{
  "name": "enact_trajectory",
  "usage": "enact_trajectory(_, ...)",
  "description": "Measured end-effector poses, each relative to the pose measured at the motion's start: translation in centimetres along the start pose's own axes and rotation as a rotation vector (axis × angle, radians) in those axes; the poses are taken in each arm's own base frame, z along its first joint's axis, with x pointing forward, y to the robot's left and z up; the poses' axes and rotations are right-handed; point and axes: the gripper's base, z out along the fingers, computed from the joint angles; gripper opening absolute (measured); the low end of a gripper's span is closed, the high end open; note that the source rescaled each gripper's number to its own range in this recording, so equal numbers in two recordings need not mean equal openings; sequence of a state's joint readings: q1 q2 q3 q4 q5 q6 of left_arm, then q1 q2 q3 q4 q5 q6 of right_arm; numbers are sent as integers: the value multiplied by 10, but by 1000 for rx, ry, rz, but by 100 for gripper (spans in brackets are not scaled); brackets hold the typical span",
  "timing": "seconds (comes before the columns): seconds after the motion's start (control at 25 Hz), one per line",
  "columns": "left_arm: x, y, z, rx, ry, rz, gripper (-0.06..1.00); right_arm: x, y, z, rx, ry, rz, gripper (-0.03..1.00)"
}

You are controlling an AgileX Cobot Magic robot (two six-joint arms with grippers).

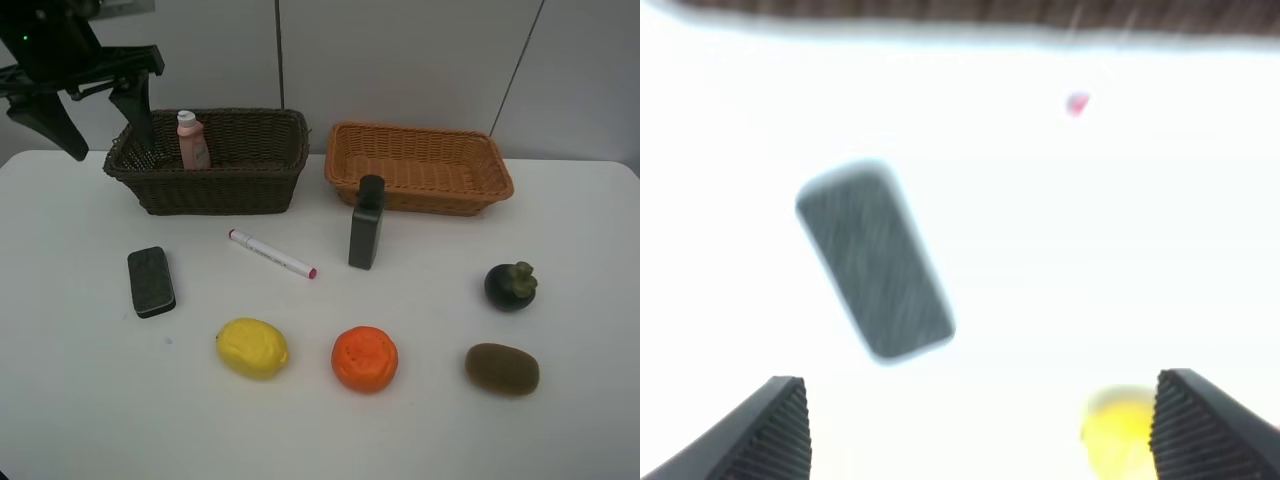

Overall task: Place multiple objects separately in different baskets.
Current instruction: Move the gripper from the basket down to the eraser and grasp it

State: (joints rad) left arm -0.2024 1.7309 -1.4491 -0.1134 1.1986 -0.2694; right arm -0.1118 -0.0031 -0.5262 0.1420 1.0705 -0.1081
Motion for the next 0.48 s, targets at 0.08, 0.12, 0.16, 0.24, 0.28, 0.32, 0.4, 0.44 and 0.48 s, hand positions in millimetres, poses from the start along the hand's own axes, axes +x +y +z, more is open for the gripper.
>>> enact_trajectory(0.08, 25, 9, 11, -22, 71, -14, 88, 0, 0, 0, 0, 0, 0, 100)
enact_trajectory(0.12, 34, 12, 16, -32, 100, -19, 88, 0, 0, 0, 0, 0, 0, 100)
enact_trajectory(0.16, 42, 16, 25, -41, 136, -25, 88, 0, 0, 0, 0, 0, 0, 100)
enact_trajectory(0.24, 56, 22, 43, -54, 183, -37, 88, 0, 0, 0, 0, 0, 0, 100)
enact_trajectory(0.28, 59, 24, 51, -57, 192, -41, 88, 0, 0, 0, 0, 0, 0, 100)
enact_trajectory(0.32, 63, 26, 60, -58, 189, -46, 88, 0, 0, 0, 0, 0, 0, 100)
enact_trajectory(0.4, 67, 30, 75, -61, 180, -53, 88, 0, 0, 0, 0, 0, 0, 100)
enact_trajectory(0.44, 69, 31, 81, -63, 181, -55, 88, 0, 0, 0, 0, 0, 0, 100)
enact_trajectory(0.48, 69, 32, 87, -65, 179, -58, 88, 0, 0, 0, 0, 0, 0, 100)
